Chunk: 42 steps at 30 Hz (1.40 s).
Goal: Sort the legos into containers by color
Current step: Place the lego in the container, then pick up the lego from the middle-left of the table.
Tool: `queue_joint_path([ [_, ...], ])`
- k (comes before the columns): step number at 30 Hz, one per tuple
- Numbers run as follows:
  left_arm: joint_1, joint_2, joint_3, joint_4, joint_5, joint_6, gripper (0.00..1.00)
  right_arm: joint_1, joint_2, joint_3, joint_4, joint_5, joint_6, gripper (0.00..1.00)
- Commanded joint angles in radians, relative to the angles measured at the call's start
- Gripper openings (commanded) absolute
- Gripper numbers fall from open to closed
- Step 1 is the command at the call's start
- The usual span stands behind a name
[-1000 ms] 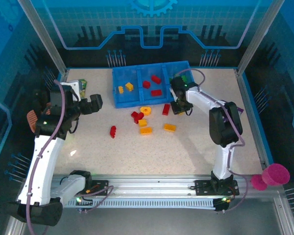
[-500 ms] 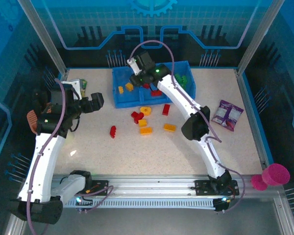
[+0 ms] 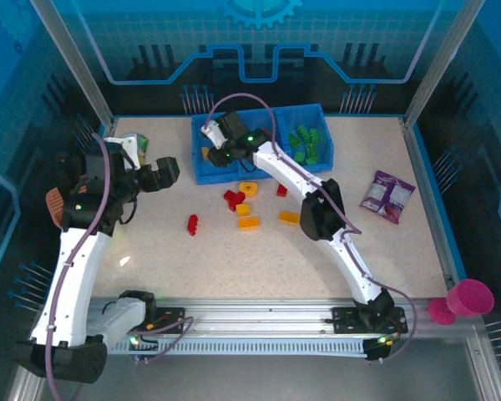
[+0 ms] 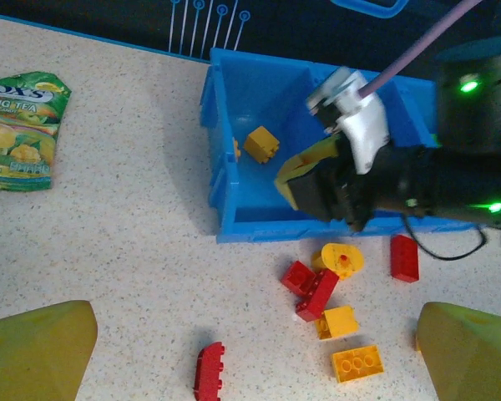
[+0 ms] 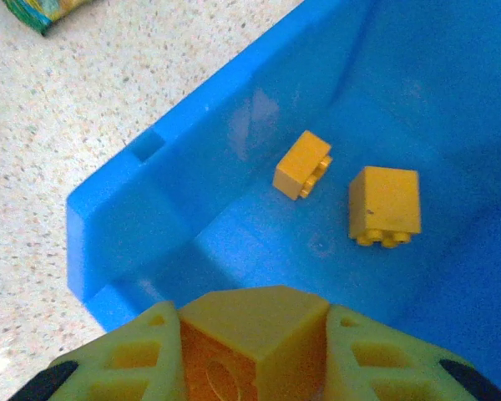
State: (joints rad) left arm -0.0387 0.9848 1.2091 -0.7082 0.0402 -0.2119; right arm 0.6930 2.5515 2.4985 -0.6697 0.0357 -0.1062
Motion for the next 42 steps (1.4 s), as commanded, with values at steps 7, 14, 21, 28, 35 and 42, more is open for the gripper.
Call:
queue_joint_path([
  [7,0.011,0.002,0.015,0.0,0.025,0.0,0.99,0.021,0.102,0.048,0.033,0.125,-0.099,0.37],
  [14,0.011,0.003,-0.111,-0.034,-0.035,0.012,0.99,0.025,0.0,-0.042,0.085,0.066,-0.094,0.5],
  [21,-0.001,0.056,-0.231,0.009,-0.034,-0.057,0.99,0.025,-0.109,-0.084,0.093,0.015,-0.083,0.59],
  [28,-0.08,0.216,-0.274,0.052,-0.099,-0.101,0.93,0.02,-0.219,-0.164,0.119,-0.02,-0.066,0.61],
  [35,-0.181,0.352,-0.332,0.102,-0.192,-0.164,0.88,-0.009,-0.401,-0.346,0.151,-0.026,-0.044,0.67],
  [42,-0.245,0.476,-0.357,0.161,-0.212,-0.213,0.8,-0.102,-0.611,-0.629,0.223,-0.037,0.032,0.7],
])
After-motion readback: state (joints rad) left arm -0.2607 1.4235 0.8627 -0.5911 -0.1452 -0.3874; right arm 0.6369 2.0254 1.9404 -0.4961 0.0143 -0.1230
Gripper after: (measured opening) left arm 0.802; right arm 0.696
